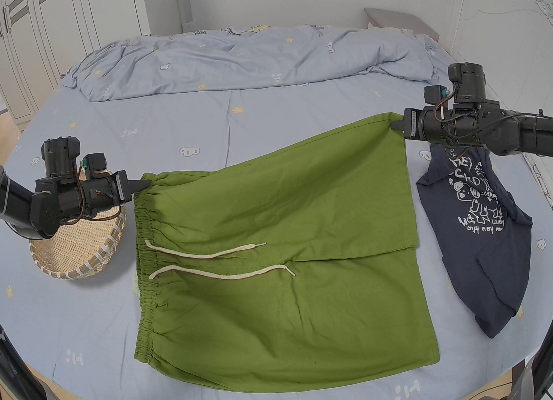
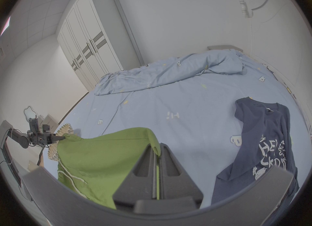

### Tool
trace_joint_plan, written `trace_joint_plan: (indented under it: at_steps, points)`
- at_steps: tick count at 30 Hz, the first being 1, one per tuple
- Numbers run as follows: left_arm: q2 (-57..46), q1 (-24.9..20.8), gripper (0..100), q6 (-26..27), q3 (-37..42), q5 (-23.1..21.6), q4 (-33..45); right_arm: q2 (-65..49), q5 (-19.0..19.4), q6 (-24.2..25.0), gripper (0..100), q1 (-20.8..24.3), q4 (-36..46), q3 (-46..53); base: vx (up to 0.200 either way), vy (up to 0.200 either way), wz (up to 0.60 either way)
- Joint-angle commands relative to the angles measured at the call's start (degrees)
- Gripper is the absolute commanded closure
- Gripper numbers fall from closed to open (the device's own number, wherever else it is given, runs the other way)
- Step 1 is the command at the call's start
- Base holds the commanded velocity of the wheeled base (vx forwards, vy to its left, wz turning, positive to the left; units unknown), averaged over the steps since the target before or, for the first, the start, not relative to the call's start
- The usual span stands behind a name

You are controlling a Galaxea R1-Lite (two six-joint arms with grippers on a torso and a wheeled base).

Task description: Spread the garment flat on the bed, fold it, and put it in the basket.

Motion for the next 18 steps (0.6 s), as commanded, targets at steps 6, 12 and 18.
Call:
trace_joint_plan:
  at_steps: [6, 12, 18]
  points:
    - [0.7, 0.1, 100, 0.0, -1.0, 0.3, -0.1, 8.7, -4.5, -2.6, 100, 0.3, 3.9, -10.2, 0.0, 0.0, 0.0]
    - [0.8, 0.3, 100, -0.1, -2.8, 0.3, -0.1, 11.2, -6.6, -2.6, 100, 0.4, 3.8, -13.9, 0.0, 0.0, 0.0]
    - [2.5, 0.5, 100, 0.1, -3.8, 0.3, -0.1, 12.3, -6.7, -2.6, 100, 0.8, 4.3, -15.3, 0.0, 0.0, 0.0]
